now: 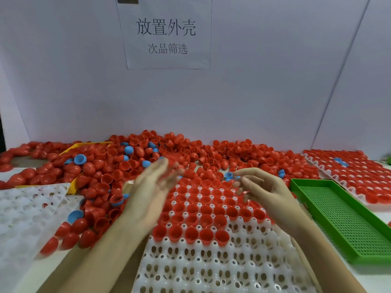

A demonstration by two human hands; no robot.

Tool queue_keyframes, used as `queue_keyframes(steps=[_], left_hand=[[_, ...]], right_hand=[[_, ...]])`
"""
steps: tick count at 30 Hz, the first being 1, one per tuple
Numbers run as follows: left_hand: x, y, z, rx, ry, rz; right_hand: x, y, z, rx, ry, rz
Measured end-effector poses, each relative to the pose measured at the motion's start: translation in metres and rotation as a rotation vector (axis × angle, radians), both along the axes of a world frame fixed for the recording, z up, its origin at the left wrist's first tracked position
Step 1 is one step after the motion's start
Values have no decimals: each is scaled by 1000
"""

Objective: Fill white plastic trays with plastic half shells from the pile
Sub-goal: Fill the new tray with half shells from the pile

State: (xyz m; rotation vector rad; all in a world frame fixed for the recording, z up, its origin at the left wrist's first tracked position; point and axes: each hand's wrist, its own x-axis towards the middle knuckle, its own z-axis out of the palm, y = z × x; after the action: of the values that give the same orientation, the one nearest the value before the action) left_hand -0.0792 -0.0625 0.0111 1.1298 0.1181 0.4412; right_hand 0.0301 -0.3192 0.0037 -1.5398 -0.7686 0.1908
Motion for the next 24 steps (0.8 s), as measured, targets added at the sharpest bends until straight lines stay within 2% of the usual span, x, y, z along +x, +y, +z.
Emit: queue_keyframes(steps=[2,5,11,16,21,24], left_hand=[[7,25,-4,-81,-36,168],[9,53,-12,78,-3,275],[24,46,-36,748,103,441],[66,39,-31,1073,201,380],[115,58,-25,1457,330,195],[136,67,-23,1676,318,145]], right_hand=[[6,-4,-3,-23,31,-59],[10,-5,-8,-45,62,-82],[8,-3,-10,-83,59,-83],[11,-4,-13,-105,44,-124],[11,-5,-10,-72,46,-142],[12,-5,-11,-60,48,-148]])
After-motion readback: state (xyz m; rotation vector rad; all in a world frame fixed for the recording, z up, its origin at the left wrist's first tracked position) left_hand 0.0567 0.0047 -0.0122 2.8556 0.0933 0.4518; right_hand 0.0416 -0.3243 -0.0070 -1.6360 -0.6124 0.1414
